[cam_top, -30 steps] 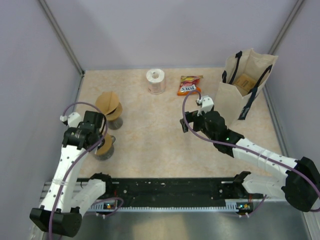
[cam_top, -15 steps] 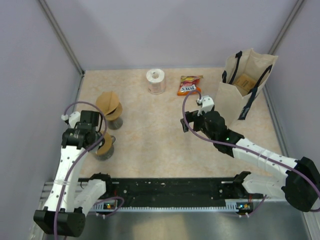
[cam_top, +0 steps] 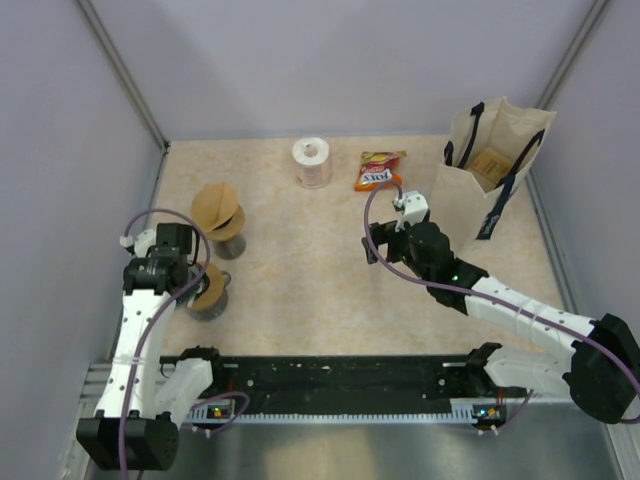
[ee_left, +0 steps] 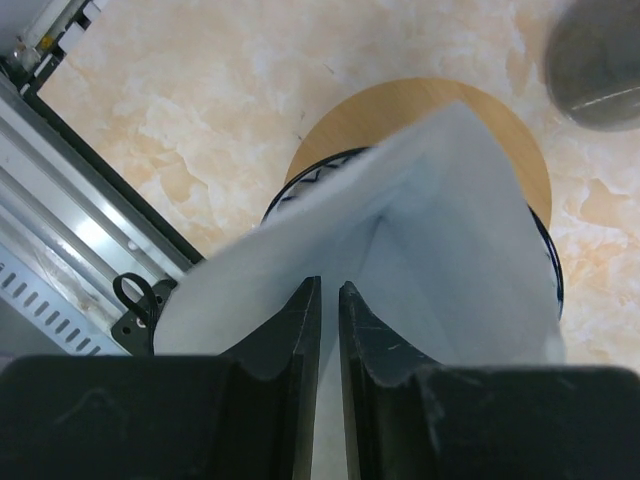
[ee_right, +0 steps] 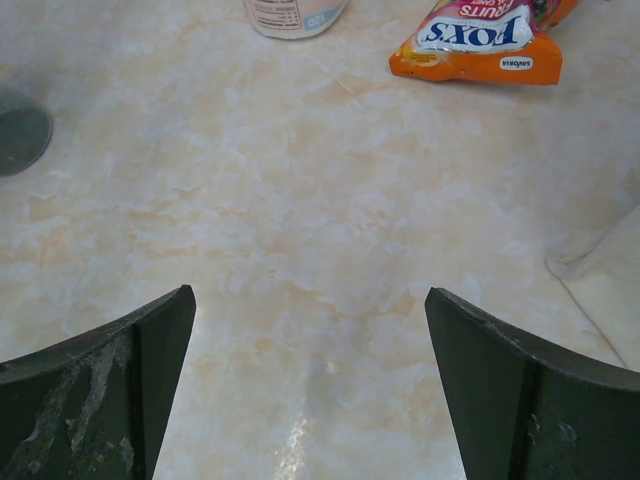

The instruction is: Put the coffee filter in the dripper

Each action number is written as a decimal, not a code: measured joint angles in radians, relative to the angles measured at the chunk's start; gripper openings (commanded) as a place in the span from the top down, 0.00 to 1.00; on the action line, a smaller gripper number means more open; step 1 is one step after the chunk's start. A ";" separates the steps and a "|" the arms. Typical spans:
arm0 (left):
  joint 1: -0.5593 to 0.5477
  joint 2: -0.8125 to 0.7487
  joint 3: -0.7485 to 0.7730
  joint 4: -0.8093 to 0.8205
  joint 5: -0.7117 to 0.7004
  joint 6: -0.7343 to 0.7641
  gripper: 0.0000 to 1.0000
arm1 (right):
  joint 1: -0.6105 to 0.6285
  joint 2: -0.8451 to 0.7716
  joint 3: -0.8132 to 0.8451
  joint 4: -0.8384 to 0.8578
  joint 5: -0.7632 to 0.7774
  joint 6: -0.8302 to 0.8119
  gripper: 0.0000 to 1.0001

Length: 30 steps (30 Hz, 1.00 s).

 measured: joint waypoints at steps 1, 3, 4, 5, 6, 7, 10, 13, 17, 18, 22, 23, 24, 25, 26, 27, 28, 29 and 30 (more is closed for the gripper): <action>0.011 0.000 -0.006 0.000 0.012 0.003 0.82 | 0.000 0.000 0.000 0.000 0.000 0.000 0.01; 0.029 0.000 -0.013 0.004 0.024 0.007 0.82 | 0.000 0.000 0.000 0.000 0.002 0.000 0.01; 0.037 -0.002 -0.016 0.011 0.037 0.011 0.82 | 0.000 0.000 0.000 0.000 0.003 0.000 0.01; 0.042 -0.003 -0.020 0.019 0.045 0.014 0.82 | 0.000 0.000 0.000 0.000 0.003 0.000 0.01; 0.045 -0.005 -0.024 0.027 0.053 0.018 0.82 | 0.000 0.000 0.000 0.000 0.003 0.000 0.01; 0.048 -0.006 -0.027 0.031 0.061 0.022 0.83 | 0.000 0.000 0.000 0.000 0.003 0.000 0.01; 0.055 -0.006 -0.033 0.050 0.086 0.029 0.84 | 0.000 0.000 0.000 -0.003 0.003 0.000 0.01; 0.060 -0.004 -0.037 0.062 0.107 0.035 0.84 | 0.000 0.000 0.000 -0.007 0.005 0.000 0.01; 0.065 0.001 -0.037 0.072 0.122 0.041 0.84 | 0.000 0.000 0.000 -0.008 0.005 -0.001 0.01; 0.067 0.002 -0.037 0.074 0.125 0.043 0.84 | 0.000 0.000 0.000 -0.008 0.006 -0.001 0.01; 0.075 0.003 -0.037 0.077 0.131 0.044 0.84 | 0.000 0.000 0.000 -0.008 0.006 -0.002 0.01; 0.078 0.003 -0.038 0.079 0.134 0.044 0.85 | 0.000 0.000 0.000 -0.008 0.006 -0.002 0.01; 0.081 0.005 -0.039 0.080 0.135 0.044 0.86 | 0.000 0.000 0.000 -0.008 0.006 -0.003 0.01; 0.085 0.009 -0.039 0.080 0.135 0.045 0.86 | 0.000 0.000 0.000 -0.008 0.006 -0.003 0.01; 0.088 0.016 -0.040 0.084 0.138 0.047 0.86 | 0.000 0.000 0.000 -0.008 0.006 -0.003 0.01; 0.089 0.022 -0.040 0.086 0.140 0.048 0.86 | 0.000 0.000 0.000 -0.008 0.007 -0.003 0.01; 0.091 0.030 -0.042 0.092 0.144 0.052 0.87 | 0.000 0.000 0.000 -0.008 0.006 -0.003 0.01; 0.092 0.037 -0.043 0.098 0.149 0.055 0.87 | 0.000 0.000 0.000 -0.009 0.006 -0.003 0.01; 0.093 0.046 -0.044 0.103 0.154 0.056 0.87 | 0.000 0.000 0.000 -0.009 0.006 -0.003 0.01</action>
